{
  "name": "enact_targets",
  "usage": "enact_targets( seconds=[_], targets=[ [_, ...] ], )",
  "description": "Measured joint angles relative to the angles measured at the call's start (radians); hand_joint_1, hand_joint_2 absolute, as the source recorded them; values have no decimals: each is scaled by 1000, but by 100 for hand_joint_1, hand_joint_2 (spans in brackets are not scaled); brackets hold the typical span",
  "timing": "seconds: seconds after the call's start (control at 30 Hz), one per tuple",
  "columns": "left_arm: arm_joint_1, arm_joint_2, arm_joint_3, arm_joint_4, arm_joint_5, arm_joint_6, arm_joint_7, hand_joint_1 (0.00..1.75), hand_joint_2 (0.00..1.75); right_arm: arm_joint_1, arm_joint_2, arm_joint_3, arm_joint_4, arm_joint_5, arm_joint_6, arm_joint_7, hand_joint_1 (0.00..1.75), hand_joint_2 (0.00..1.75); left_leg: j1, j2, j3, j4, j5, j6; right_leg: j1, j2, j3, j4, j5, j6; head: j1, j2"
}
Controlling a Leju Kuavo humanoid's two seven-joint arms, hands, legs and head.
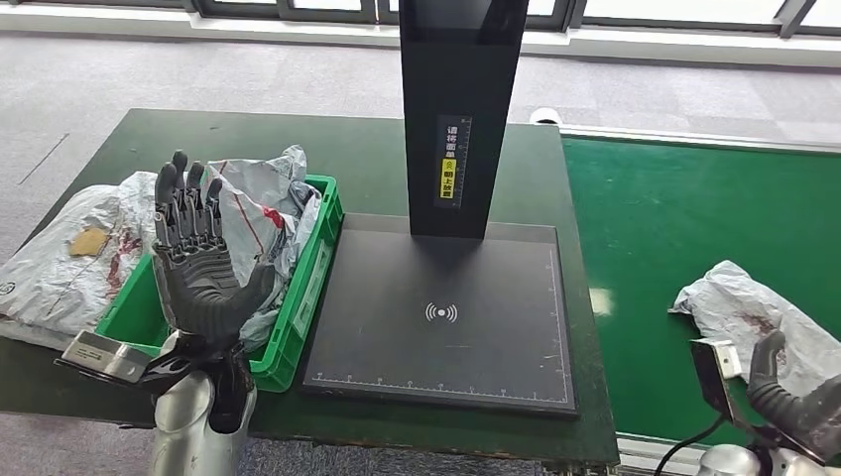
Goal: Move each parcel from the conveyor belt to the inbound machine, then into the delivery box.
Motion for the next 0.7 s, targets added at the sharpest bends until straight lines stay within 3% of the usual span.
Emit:
enact_targets(
  seconds=[0.1,0.23,0.4,0.57,0.7],
  targets=[
    [18,1,-6,4,0,-3,0,0,175,-87,-42,-156,92,161,0,115,0,0,0,-1,0,0,0,0,0,0,0,0,0,0,0,0],
    [23,1,-8,18,-10,5,0,0,175,-122,-105,-212,189,286,0,406,0,0,0,-1,0,0,0,0,0,0,0,0,0,0,0,0],
    [25,1,-8,31,-13,9,0,0,175,-135,-149,-214,254,297,0,484,0,0,0,-1,0,0,0,0,0,0,0,0,0,1,0,0],
    [29,1,-11,43,-28,26,1,0,175,-126,-201,-160,325,296,0,699,0,0,0,-2,-1,0,0,1,0,-1,1,0,-1,1,0,0],
    [30,1,-19,51,-43,45,1,0,175,-128,-247,-120,380,289,0,712,0,0,-1,-2,-1,0,0,1,-1,-1,1,0,-1,2,0,0]
  ],
)
